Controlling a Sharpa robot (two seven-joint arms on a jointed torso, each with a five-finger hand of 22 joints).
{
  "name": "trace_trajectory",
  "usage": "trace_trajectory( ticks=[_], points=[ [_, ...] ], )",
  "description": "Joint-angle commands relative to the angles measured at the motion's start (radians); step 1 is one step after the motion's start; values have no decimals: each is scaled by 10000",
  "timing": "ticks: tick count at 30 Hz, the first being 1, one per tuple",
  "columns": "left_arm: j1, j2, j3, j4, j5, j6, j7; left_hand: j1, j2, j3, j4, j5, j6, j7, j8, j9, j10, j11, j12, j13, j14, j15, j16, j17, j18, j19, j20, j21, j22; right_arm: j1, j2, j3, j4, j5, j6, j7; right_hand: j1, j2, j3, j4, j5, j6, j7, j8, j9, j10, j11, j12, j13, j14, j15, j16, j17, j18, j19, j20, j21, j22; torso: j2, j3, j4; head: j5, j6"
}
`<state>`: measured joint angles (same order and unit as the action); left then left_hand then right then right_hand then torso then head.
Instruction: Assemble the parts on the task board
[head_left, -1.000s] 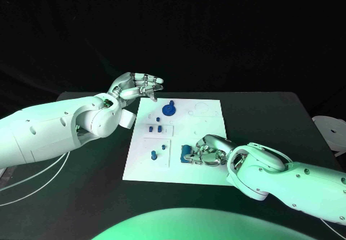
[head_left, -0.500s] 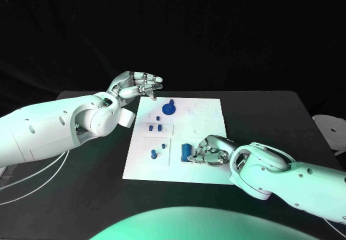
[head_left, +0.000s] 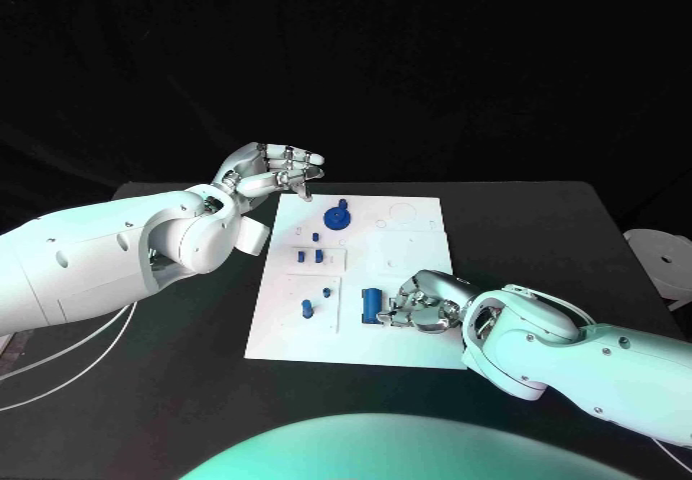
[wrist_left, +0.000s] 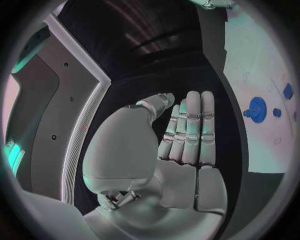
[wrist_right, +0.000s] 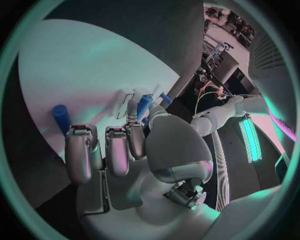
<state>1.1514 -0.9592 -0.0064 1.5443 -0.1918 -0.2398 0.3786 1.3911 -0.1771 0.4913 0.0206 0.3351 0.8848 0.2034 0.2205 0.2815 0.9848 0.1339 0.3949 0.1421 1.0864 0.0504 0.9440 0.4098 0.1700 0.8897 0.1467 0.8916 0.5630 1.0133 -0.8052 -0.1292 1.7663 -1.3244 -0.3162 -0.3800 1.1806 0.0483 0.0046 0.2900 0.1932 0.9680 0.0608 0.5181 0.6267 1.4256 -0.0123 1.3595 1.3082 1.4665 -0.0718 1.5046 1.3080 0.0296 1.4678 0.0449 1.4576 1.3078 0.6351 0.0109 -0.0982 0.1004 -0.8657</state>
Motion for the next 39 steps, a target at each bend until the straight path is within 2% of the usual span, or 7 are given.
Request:
trace_trajectory(
  ticks=[1,13,19,24,27,30,39],
  points=[
    [2,0,6,25,46,149,57,-11,27,38,20,27,-65,21,68,-11,-78,-11,68,14,-63,17,62,13,135,-29,-25,31,9,-3,-109,0,90,-70,-80,96,-22,-93,-47,8,-38,19,-15,-49,-12,51,4,-22,620,736,-20,3,1075,-51,578,-79,-17,2306,0,-4,-5,-13,8],
    [2,8,6,31,46,155,73,-11,27,38,20,27,-65,21,68,-11,-78,-11,68,14,-63,17,62,13,135,-29,-25,31,9,33,-570,15,305,-75,-700,188,336,-319,9,-93,-20,-136,24,-164,-63,-128,29,-301,390,717,1,-35,1002,-26,528,-65,-140,2271,-9,-1,-2,-86,44],
    [2,-14,6,42,46,149,83,-26,24,56,13,26,-70,20,83,-22,-104,-11,109,18,-74,18,70,25,135,-46,-21,40,18,268,-1339,33,512,45,-1384,347,1120,-801,147,-196,-22,-485,225,-599,-252,-470,197,-783,14,632,135,-219,659,63,344,44,-593,2144,-11,-13,-28,-247,77],
    [2,-8,6,64,46,170,94,-26,24,56,13,26,-70,20,83,-22,-104,-11,109,18,-74,18,70,25,135,-46,-21,40,18,334,-1878,35,697,-138,-1640,376,1318,-947,167,-201,-81,-598,305,-775,-325,-478,262,-789,21,633,187,-221,681,41,385,89,-498,2172,-13,-7,-35,-316,104],
    [1,-6,6,66,46,179,96,-26,24,56,13,26,-70,20,83,-22,-104,-11,109,18,-74,18,70,25,135,-46,-21,40,18,314,-2107,34,776,-391,-1701,347,1331,-966,163,-198,-93,-602,312,-788,-330,-480,268,-792,19,637,193,-213,700,40,388,94,-492,2174,-13,14,-56,-316,97],
    [1,12,6,52,43,188,103,-40,21,53,19,25,-70,21,86,-23,-107,-10,116,19,-75,20,73,28,133,-50,-18,40,19,235,-2261,30,759,-695,-1645,200,1338,-981,159,-193,-109,-592,316,-794,-333,-470,273,-778,32,644,198,-200,729,27,414,98,-428,2192,-32,6,-82,-353,100],
    [-3,92,6,-3,42,224,113,-40,21,53,19,25,-70,21,86,-23,-107,-10,116,19,-75,20,73,28,133,-50,-18,40,19,-125,-2054,20,417,-1151,-1469,-213,1333,-987,153,-146,-156,-520,313,-792,-334,-478,279,-795,18,645,208,-200,731,31,407,112,-447,2188,-39,12,-70,-370,130]
  ],
)
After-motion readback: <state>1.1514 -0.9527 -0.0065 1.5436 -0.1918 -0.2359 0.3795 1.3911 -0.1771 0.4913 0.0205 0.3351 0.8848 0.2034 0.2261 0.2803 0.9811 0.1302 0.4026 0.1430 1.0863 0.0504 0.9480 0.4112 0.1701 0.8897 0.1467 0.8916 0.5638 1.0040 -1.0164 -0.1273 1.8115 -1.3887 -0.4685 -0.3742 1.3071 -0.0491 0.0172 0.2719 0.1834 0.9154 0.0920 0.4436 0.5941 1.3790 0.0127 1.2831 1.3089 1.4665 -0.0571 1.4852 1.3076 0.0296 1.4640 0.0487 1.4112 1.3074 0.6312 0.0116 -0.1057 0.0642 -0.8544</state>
